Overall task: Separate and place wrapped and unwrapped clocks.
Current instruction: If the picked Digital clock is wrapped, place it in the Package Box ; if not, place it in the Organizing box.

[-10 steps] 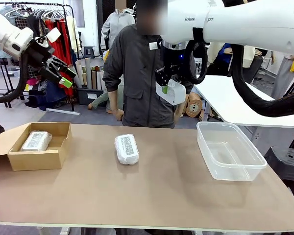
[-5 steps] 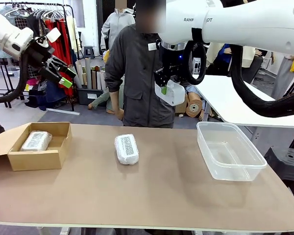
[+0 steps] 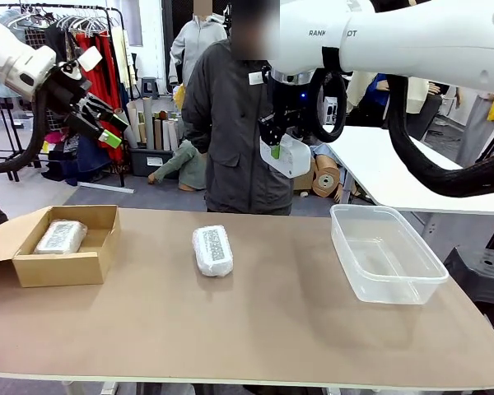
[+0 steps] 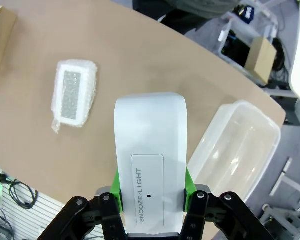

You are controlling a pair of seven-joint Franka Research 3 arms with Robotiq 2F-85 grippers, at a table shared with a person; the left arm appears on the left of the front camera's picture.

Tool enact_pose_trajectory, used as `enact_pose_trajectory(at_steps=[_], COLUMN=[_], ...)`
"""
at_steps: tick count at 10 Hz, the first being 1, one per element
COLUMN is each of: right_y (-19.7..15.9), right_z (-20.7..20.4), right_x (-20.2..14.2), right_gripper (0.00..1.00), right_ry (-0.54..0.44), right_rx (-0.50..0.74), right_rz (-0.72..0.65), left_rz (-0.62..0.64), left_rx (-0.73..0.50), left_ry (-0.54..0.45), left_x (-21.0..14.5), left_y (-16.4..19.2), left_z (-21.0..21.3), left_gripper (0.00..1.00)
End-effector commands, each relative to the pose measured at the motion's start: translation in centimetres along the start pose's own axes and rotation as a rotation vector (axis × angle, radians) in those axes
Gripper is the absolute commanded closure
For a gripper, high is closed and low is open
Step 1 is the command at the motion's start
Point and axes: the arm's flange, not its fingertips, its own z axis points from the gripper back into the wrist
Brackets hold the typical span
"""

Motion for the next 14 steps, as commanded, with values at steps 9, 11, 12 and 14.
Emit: enact_pose_trajectory(at_steps=[9, 11, 12, 14], right_y=[-6.1, -9.6, -11.2, -14.4], right_z=[2.8, 1.6, 0.7, -1.2], right_x=[-5.1, -7.6, -9.5, -13.1], right_gripper=[1.0, 1.0, 1.0, 1.0], right_ry=[-0.006, 0.009, 0.02, 0.037], right_rx=[0.245, 0.303, 0.305, 0.29], right_rz=[0.199, 0.149, 0.145, 0.031], left_rz=[0.001, 0.001, 0.001, 0.001], left_rx=[0.003, 0.003, 0.003, 0.003], left_ry=[0.0, 0.0, 0.0, 0.0], left_x=[0.0, 0.0, 0.0, 0.0], left_y=[-0.1, -0.1, -0.1, -0.1], left_z=[0.1, 0.1, 0.1, 0.1], left_gripper=[0.0, 0.0, 0.0, 0.0])
